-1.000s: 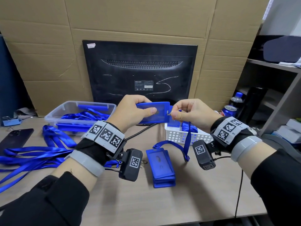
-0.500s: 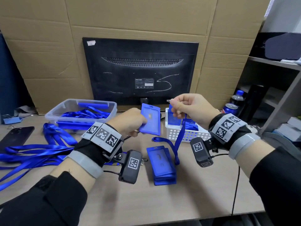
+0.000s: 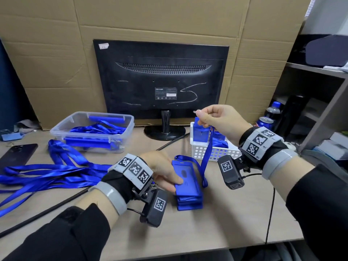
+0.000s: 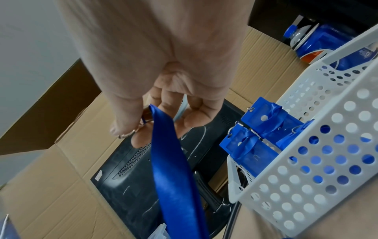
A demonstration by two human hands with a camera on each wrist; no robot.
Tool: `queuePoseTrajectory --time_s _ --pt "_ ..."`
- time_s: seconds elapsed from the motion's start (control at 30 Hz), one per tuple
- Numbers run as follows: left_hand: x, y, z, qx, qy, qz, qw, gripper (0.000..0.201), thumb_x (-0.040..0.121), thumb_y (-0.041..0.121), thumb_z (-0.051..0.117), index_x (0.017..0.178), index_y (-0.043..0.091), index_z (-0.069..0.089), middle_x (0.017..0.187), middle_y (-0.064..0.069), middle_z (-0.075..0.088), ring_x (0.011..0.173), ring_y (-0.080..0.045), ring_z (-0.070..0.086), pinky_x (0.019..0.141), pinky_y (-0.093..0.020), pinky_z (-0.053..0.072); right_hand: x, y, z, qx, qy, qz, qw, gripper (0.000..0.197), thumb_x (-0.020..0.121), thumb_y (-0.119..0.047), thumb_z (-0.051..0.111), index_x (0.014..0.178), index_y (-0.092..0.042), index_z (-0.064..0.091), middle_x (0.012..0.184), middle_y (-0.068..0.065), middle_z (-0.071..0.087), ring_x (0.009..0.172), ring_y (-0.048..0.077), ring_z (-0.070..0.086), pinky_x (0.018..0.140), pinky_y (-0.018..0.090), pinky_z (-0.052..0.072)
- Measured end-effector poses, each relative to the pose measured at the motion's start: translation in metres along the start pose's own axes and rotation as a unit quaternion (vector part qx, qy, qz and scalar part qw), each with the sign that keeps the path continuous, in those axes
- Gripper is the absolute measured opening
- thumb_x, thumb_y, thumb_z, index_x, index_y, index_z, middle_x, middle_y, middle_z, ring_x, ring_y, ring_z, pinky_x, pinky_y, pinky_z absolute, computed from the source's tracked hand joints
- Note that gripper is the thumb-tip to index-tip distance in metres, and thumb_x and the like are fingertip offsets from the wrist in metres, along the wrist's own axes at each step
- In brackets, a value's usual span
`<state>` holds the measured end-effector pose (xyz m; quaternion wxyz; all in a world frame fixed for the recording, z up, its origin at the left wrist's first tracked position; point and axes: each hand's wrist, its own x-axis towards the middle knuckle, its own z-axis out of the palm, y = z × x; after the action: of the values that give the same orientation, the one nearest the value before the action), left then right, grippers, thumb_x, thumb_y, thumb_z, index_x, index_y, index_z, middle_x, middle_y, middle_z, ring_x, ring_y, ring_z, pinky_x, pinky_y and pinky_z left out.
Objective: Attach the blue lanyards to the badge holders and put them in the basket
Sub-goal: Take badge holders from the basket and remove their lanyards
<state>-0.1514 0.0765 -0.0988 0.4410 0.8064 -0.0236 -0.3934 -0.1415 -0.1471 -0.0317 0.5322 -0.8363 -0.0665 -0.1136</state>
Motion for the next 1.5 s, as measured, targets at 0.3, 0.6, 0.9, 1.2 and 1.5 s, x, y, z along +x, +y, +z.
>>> queuePoseTrajectory --time_s 0.3,0.6,0.9,1.2,1.5 --pt "-0.004 0.017 -0.006 0.125 0.131 0.117 0.977 0.099 0.074 0.048 0.091 0.149 0.023 0.031 0.121 0.001 0.053 0.082 -0.014 0.068 0.064 -0.03 0.059 -0.003 -0.011 0.004 0.02 -0.03 -0.017 0.999 0.02 0.096 -0.023 0.076 0.111 -0.01 0.073 0.091 0.007 0.081 0.076 0.007 0.071 0.074 0.021 0.053" --pt "-0.023 0.037 -0.018 -0.149 0.235 0.305 0.911 0.017 0.107 0.016 0.052 0.097 0.009 0.064 0.1 -0.014 0.071 0.059 -0.022 0.074 0.058 -0.032 0.064 0.0 -0.031 0.005 0.223 0.069 -0.071 0.97 0.024 0.095 -0.005 0.074 0.119 -0.003 0.074 0.108 0.018 0.079 0.102 0.026 0.077 0.087 0.025 0.061" --pt "-0.095 -0.007 -0.119 0.112 0.564 0.228 0.786 0.022 0.089 0.016 0.067 0.073 0.031 0.065 0.08 0.013 0.062 0.091 -0.02 0.057 0.083 -0.03 0.04 0.008 -0.039 0.066 0.177 -0.066 0.028 0.982 0.012 0.092 0.002 0.075 0.103 0.005 0.073 0.094 0.02 0.075 0.081 0.025 0.079 0.075 0.025 0.064" --pt "-0.1 -0.088 -0.147 0.229 0.418 -0.034 0.879 0.015 0.086 0.014 0.072 0.076 0.025 0.07 0.085 0.007 0.069 0.106 -0.028 0.066 0.106 -0.038 0.047 0.005 -0.015 0.145 -0.028 -0.32 0.179 0.93 0.021 0.092 0.007 0.072 0.113 0.007 0.066 0.094 0.021 0.073 0.077 0.024 0.075 0.074 0.039 0.067" --pt "-0.089 -0.07 -0.125 0.202 0.313 -0.018 0.928 0.056 0.074 0.022 0.078 0.117 0.044 0.048 0.135 -0.002 0.045 0.121 -0.03 0.051 0.102 -0.042 0.05 0.011 -0.018 0.119 -0.09 -0.238 0.201 0.946 0.015 0.093 -0.007 0.075 0.108 -0.004 0.075 0.11 0.014 0.079 0.09 0.023 0.08 0.066 0.034 0.065"
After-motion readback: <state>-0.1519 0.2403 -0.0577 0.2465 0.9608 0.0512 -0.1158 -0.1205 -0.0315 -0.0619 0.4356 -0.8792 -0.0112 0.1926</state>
